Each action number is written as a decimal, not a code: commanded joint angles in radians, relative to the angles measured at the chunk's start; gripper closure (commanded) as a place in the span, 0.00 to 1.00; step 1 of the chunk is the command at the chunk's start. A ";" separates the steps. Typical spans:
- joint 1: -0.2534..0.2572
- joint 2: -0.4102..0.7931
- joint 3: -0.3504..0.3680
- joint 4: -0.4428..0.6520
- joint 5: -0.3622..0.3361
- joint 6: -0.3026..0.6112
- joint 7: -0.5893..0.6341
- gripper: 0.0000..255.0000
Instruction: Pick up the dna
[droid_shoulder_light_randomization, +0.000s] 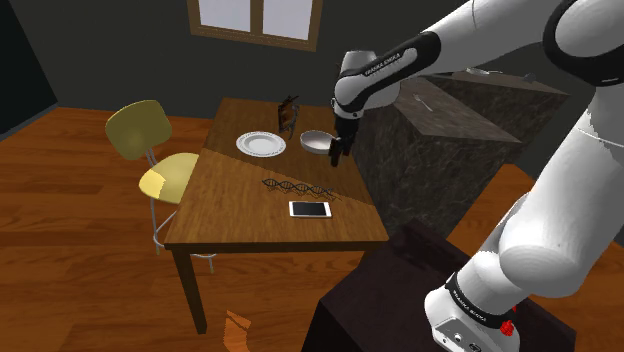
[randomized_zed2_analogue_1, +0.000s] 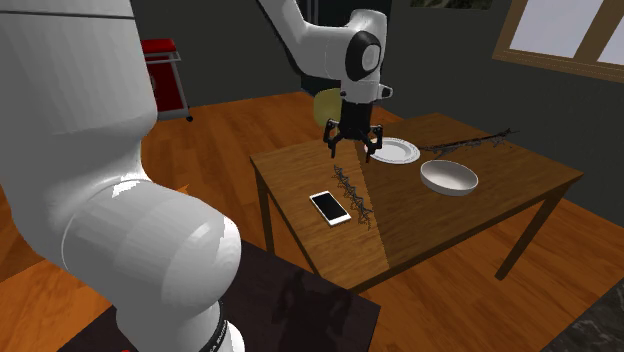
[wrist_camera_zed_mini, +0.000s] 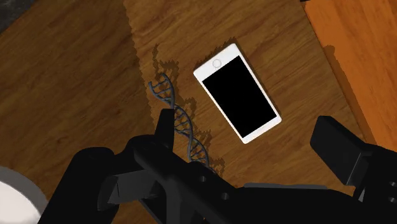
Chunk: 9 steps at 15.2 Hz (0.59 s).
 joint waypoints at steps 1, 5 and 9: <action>-0.001 0.087 0.007 0.054 0.027 0.031 -0.030 0.00; -0.011 0.242 0.030 0.167 0.071 0.071 -0.082 0.00; -0.025 0.397 0.058 0.300 0.102 0.091 -0.123 0.00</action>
